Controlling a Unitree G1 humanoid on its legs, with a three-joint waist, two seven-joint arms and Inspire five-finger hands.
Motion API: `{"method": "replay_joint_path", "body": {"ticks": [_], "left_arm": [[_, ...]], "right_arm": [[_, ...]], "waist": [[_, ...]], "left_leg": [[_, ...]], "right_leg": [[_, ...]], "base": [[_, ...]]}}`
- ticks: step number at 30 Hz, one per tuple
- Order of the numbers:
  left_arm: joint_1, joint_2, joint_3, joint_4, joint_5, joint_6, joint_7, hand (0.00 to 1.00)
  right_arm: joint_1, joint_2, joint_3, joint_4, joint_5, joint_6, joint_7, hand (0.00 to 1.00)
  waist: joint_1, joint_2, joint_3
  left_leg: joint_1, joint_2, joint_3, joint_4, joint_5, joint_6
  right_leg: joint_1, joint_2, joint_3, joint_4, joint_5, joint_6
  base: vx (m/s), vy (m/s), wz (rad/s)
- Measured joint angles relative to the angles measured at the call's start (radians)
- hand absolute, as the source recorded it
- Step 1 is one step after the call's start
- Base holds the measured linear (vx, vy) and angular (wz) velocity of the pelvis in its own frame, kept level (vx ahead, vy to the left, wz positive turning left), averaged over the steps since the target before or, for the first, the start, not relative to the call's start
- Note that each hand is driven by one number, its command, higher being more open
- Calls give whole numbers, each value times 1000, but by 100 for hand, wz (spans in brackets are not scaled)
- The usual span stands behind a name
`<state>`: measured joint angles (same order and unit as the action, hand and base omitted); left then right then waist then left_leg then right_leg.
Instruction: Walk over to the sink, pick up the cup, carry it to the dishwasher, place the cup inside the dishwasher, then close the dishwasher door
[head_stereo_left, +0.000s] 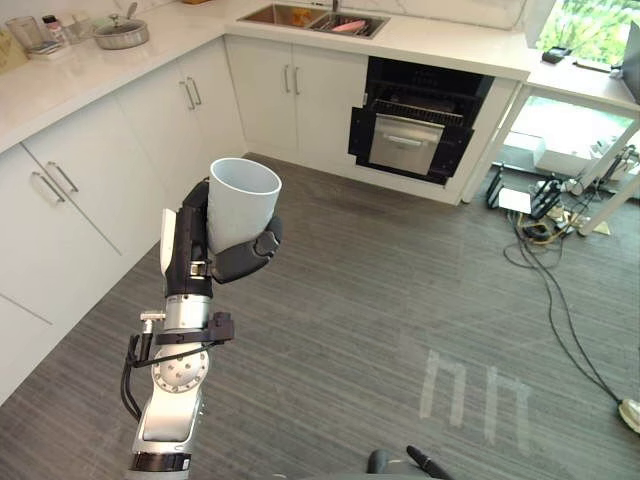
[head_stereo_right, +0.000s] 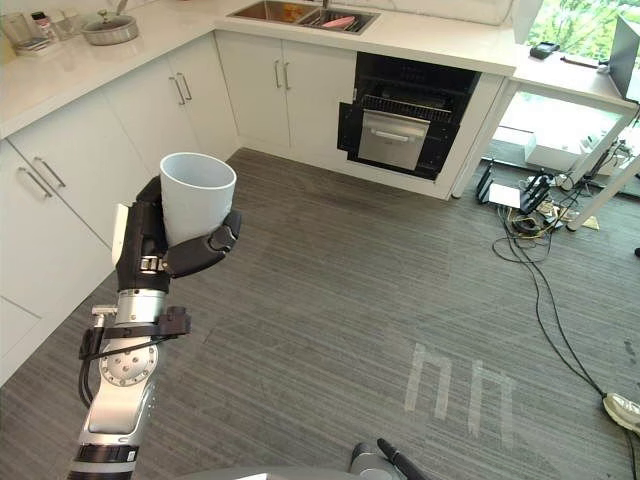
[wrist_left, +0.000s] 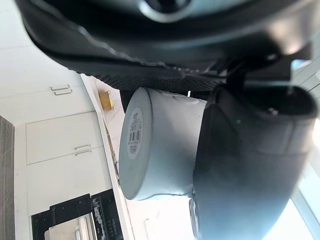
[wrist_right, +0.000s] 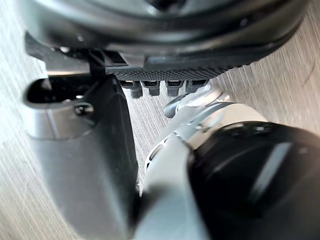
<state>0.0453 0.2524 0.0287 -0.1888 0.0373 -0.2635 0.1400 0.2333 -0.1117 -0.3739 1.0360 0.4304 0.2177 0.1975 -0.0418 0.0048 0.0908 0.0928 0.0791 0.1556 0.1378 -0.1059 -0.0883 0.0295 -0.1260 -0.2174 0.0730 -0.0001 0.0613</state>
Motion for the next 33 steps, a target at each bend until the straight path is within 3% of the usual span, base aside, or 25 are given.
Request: {"method": "replay_joint_path", "body": {"ticks": [1, 2, 3, 7, 13, 14, 15, 21, 25, 28, 29, 30, 31, 32, 33], "left_arm": [[1, 3, -1, 6, -5, 0, -16, 0], [-5, 3, -10, 6, -9, -1, -31, 0], [-5, 6, -10, 6, -11, -2, -34, 0], [-3, 26, -9, 39, -25, -3, -34, 0], [2, 27, -23, 47, -57, -3, -21, 0], [2, 26, -33, 47, -57, -3, -17, 0], [4, 5, -37, 48, -56, -3, -15, 0], [4, 3, -37, 47, -67, 0, -22, 0], [2, -14, -34, 46, -217, 76, -80, 0], [-1, -100, -43, 47, -350, 172, -125, 0], [-7, -117, -64, 50, -395, 207, -148, 0], [-7, -124, -83, 58, -443, 234, -165, 0], [-8, -124, -87, 67, -467, 246, -176, 0], [-5, -125, -88, 76, -519, 277, -184, 0], [1, -134, -77, 79, -534, 284, -184, 0]], "right_arm": [[1, -6, -3, -1, 0, -1, 1, 100], [-2, -20, -5, 2, 0, -2, -1, 100], [-6, -20, -4, 1, 0, -3, 0, 100], [-18, 5, 1, -3, 11, -13, 13, 100], [-19, -11, 60, -9, 8, -22, 25, 100], [-19, -16, 80, -14, 8, -20, 29, 100], [-19, -49, 186, -52, 6, 25, 42, 100], [-17, -49, 185, -52, 7, 26, 42, 100], [-16, -48, 181, -48, 9, 28, 39, 100], [-22, -37, 135, -52, 21, 24, -1, 100], [-16, -37, 114, -60, 22, 17, -28, 100], [-18, -39, 99, -75, 32, 6, -52, 100], [-18, -39, 99, -90, 43, -2, -61, 100], [-19, -39, 108, -119, 49, -20, -73, 100], [-29, -35, 127, -131, 48, -26, -86, 100]], "waist": [[-2, 2, -2], [-3, 27, -14], [-2, 28, -16], [3, 9, -24], [1, 12, -22], [1, 12, -22], [-4, 8, -15], [-4, 8, -15], [2, 7, -16], [1, 2, -11], [0, -12, 0], [0, -20, 13], [0, -21, 15], [3, -19, 20], [3, -6, 27]], "left_leg": [[3, 1, 22, -21, -16, 1], [16, 14, 46, -89, 27, 9], [24, 11, 48, -101, 27, 9], [26, -8, 49, -102, 26, 12], [30, 2, 49, -104, 33, 22], [34, 9, 48, -108, 38, 22], [66, 14, 40, -207, 116, 15], [61, 11, 31, -208, 117, 17], [56, 0, 20, -210, 120, 21], [56, -45, 1, -204, 96, 49], [80, -80, -10, -205, 87, 64], [105, -111, -15, -200, 80, 86], [120, -127, -16, -196, 76, 96], [157, -144, -18, -186, 61, 123], [177, -137, -13, -160, 37, 140]], "right_leg": [[14, -8, 4, -11, 0, 0], [21, -1, 4, -32, 4, 9], [23, -1, 8, -41, 10, 17], [31, -18, 12, -60, 30, 26], [44, -7, 10, -75, 32, 29], [46, 1, 6, -76, 35, 24], [80, 25, -16, -158, 92, 7], [80, 22, -27, -158, 92, 8], [77, 10, -37, -150, 90, 13], [-5, -65, -44, 80, -32, 42], [-33, -131, -46, 227, -91, 54], [-106, -189, -38, 432, -107, 10], [-140, -217, -27, 522, -96, -22], [-188, -244, 11, 655, -53, -72], [-217, -224, 37, 707, -99, -44]], "base": [[115, 54, -10], [83, 69, -11], [87, 110, -6], [4, 74, 0], [-69, -28, 0], [-92, -61, 2], [-47, -31, 1], [0, 0, 5], [-12, 13, 9], [-19, 95, 31], [-6, 109, 52], [-5, 127, 46], [14, 149, 16], [50, 175, -8], [61, 162, -14]]}}
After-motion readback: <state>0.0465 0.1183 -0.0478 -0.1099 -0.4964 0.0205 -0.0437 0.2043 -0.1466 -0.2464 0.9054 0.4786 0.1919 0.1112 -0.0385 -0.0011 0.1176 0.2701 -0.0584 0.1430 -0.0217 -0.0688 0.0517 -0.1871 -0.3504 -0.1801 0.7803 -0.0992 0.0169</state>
